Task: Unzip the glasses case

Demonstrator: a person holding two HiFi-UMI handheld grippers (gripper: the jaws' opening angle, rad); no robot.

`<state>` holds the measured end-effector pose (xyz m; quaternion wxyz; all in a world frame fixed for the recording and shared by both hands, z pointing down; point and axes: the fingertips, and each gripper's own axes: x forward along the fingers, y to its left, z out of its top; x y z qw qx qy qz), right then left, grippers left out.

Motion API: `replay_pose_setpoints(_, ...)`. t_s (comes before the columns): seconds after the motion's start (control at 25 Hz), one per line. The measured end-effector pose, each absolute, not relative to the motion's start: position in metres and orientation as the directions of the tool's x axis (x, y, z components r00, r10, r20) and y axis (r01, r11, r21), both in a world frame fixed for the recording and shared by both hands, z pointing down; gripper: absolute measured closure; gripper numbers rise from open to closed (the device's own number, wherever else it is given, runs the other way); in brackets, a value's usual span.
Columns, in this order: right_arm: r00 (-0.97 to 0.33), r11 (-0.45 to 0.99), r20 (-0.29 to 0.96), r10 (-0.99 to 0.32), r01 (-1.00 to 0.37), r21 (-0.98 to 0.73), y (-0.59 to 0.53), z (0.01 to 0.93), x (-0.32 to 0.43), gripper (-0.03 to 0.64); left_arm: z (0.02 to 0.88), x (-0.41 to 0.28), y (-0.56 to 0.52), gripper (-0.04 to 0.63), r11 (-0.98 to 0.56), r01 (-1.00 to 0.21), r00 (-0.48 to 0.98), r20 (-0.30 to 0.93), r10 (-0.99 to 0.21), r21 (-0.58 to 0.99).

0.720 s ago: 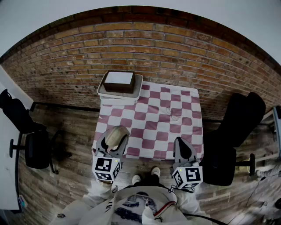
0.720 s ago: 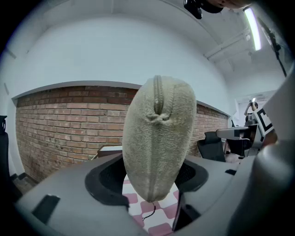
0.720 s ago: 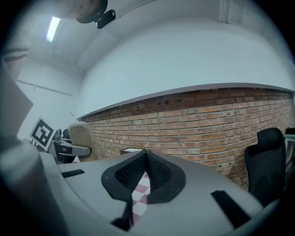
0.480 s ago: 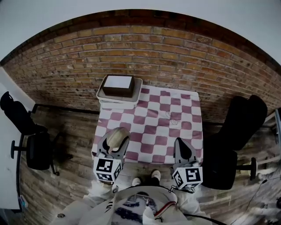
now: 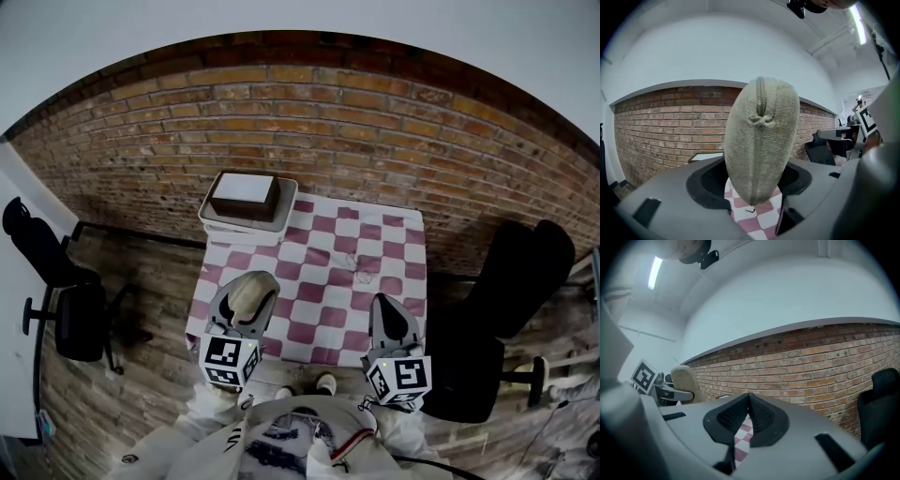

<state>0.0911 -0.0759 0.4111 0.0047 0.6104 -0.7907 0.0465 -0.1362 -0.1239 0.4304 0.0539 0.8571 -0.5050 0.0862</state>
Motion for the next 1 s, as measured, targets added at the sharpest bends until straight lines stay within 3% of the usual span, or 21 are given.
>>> replay_pose_setpoints(1.0,-0.4,0.393,0.083,-0.913,-0.915,-0.09,-0.089,0.429,0.121,0.604,0.418,-0.073,-0.124,0.311,-0.503,-0.861,0.507,0.191,-0.84,0.075)
